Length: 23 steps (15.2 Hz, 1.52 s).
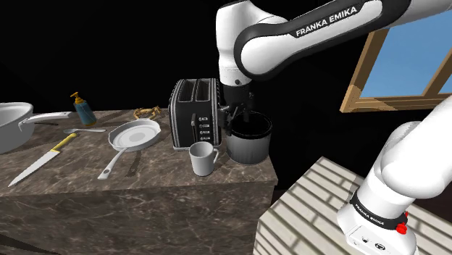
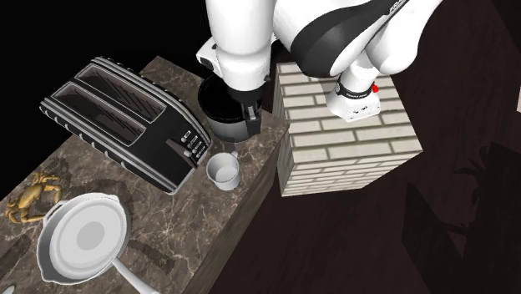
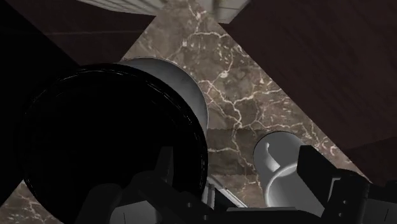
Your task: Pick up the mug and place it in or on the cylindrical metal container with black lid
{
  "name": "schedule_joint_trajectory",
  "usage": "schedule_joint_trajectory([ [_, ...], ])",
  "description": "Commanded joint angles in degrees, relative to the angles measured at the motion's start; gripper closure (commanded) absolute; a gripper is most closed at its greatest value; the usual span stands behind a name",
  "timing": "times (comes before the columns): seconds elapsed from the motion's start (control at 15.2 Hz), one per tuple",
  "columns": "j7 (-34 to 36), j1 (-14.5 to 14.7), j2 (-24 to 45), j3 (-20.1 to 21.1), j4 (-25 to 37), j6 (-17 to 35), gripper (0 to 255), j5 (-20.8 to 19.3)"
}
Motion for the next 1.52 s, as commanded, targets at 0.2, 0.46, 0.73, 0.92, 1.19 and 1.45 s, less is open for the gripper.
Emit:
schedule_joint_trajectory([
  [0.2, 7.86, 0.35, 11.11, 4.32, 6.64, 3.63, 0, -3.67],
  [0.46, 14.25, 1.68, 20.52, 6.34, 12.91, 5.4, 0, -8.34],
  [0.73, 20.17, 4.46, 30.2, 6.79, 20.53, 5.82, 0, -13.49],
  [0.92, 21.0, 4.99, 31.82, 6.48, 20.57, 7.15, 0, -14.43],
  [1.19, 21.66, 5.15, 33.18, 6.09, 19.06, 9.8, 0, -15.44],
  [1.45, 21.94, 5.23, 33.76, 5.92, 18.52, 10.83, 0, -15.87],
])
